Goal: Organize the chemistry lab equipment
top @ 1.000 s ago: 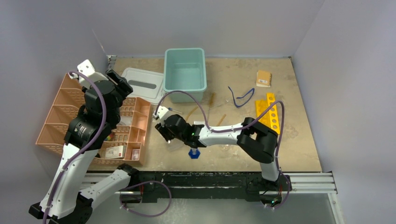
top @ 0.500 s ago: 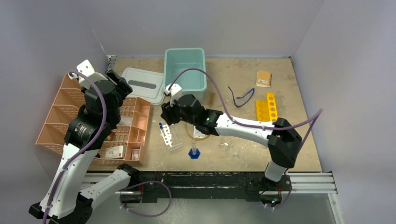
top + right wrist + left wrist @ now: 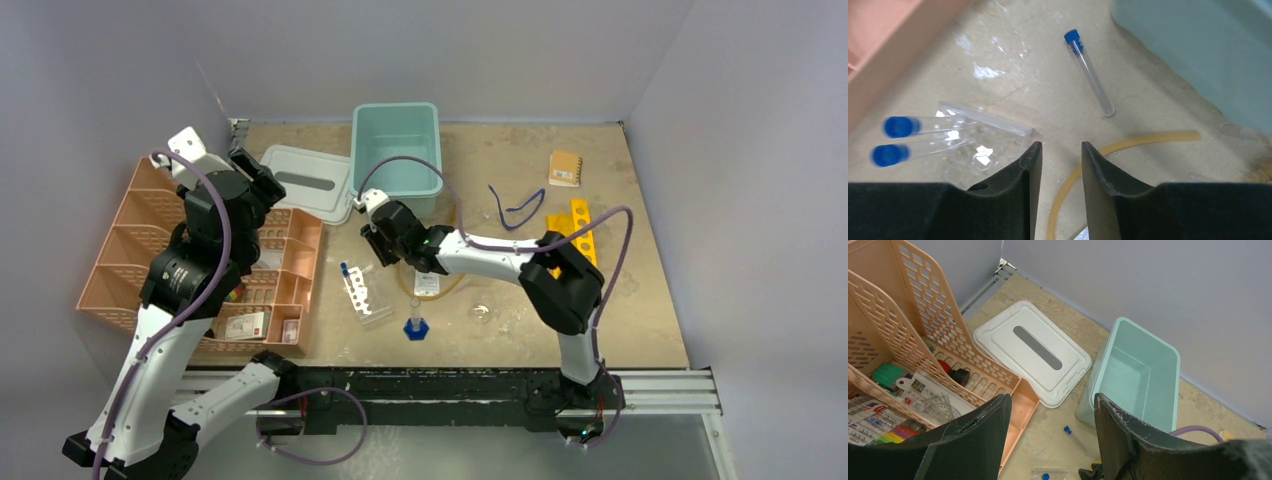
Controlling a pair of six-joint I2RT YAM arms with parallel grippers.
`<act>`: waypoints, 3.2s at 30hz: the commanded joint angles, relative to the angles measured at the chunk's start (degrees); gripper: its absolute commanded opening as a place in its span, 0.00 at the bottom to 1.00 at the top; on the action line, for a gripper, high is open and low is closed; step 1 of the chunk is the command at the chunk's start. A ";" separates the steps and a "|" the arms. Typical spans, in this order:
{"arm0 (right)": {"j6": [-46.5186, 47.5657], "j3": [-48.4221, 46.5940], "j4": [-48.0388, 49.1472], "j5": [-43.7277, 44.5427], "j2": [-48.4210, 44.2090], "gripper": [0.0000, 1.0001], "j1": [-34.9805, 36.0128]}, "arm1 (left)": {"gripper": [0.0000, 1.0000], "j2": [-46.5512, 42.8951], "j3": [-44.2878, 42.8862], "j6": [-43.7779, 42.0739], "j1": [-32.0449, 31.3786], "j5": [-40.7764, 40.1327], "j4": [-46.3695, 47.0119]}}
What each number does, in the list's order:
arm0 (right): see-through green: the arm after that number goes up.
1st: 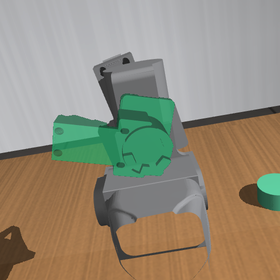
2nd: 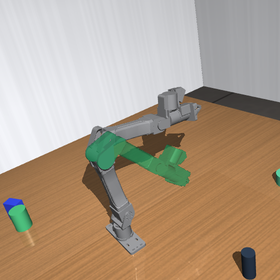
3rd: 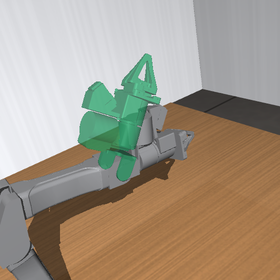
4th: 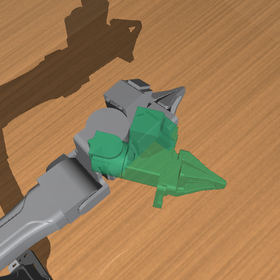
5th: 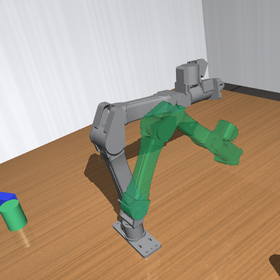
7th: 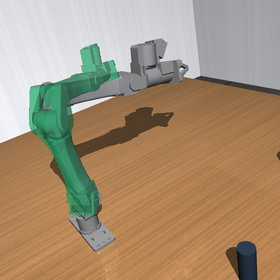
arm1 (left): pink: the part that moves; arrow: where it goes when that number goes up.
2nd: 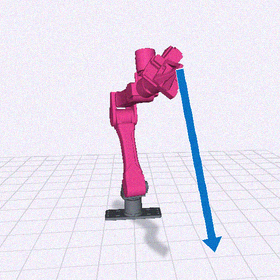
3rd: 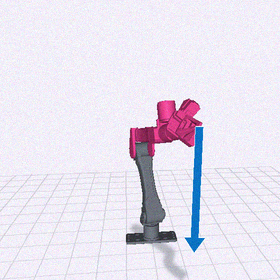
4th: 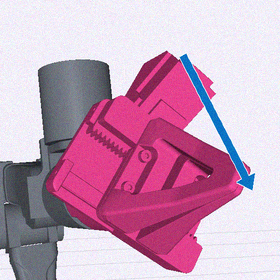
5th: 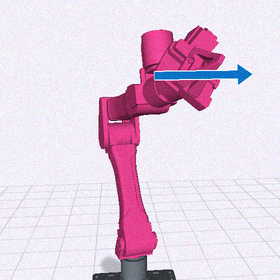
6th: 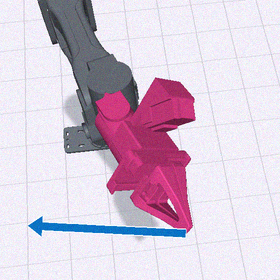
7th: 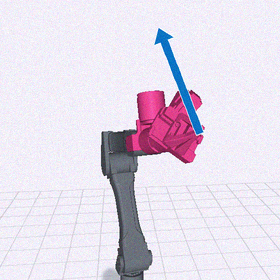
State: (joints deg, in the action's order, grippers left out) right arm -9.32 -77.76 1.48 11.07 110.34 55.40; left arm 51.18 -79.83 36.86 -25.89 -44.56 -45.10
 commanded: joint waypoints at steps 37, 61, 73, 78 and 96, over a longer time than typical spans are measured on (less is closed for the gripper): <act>11.92 -18.80 -4.88 -10.94 20.96 0.33 -5.75 | 0.61 1.82 1.65 3.18 0.14 1.54 0.26; 5.66 -14.20 -1.82 -16.52 2.14 0.03 -5.74 | 0.62 -1.22 5.95 6.71 0.14 4.85 2.20; -16.13 -11.57 6.43 -19.77 -15.98 0.03 -6.38 | 0.63 -4.29 14.00 6.10 0.14 34.19 16.77; -27.00 -11.22 8.82 -20.29 -18.84 0.04 -7.16 | 0.63 -2.62 16.73 9.12 0.14 47.01 24.85; -41.40 -5.38 15.39 -24.03 -23.98 0.06 -8.81 | 0.21 0.78 20.12 14.91 0.14 57.20 36.05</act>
State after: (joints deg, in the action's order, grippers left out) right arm -47.68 -83.83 11.38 -10.26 89.67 46.63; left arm 51.37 -59.11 51.96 -25.87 10.13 -13.30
